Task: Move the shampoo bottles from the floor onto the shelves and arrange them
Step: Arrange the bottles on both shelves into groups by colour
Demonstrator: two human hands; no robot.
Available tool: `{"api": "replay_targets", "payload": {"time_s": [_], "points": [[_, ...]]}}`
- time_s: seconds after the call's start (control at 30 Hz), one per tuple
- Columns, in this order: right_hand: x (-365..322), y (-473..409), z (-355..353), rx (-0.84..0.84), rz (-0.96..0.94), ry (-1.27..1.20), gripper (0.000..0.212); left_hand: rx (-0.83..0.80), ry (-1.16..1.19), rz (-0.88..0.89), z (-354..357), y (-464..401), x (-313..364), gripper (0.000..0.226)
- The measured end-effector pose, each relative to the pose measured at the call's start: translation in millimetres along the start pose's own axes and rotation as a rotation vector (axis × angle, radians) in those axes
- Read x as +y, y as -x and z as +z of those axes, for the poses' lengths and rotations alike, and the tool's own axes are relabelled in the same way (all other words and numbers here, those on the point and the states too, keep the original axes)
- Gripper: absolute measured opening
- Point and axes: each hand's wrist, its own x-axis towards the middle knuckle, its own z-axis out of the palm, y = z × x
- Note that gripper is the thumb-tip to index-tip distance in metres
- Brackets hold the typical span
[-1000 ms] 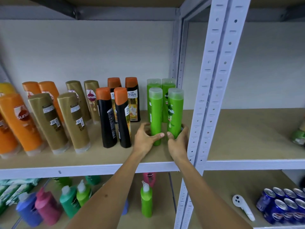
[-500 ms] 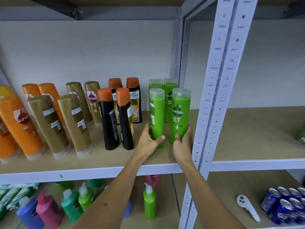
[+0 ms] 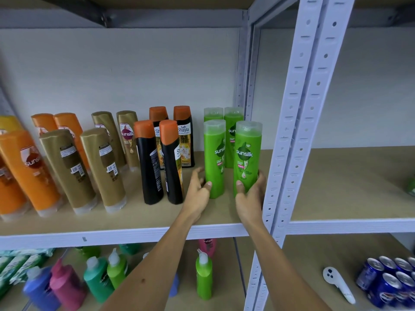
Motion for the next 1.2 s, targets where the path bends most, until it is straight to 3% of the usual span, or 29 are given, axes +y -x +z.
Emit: {"api": "replay_targets", "payload": {"time_s": [0.3, 0.57, 1.2], "points": [[1.7, -0.5, 3.4, -0.026, -0.001, 0.043, 0.076, 0.145, -0.102, 0.056, 2.3, -3.5, -3.1, 0.025], [4.6, -3.0, 1.4, -0.011, -0.033, 0.081, 0.067, 0.088, -0.006, 0.07, 2.8, -2.2, -2.4, 0.034], [-10.2, 6.1, -2.2, -0.048, 0.025, 0.093, 0.068, 0.069, -0.12, 0.038, 0.0, 4.7, -3.0, 0.041]]}}
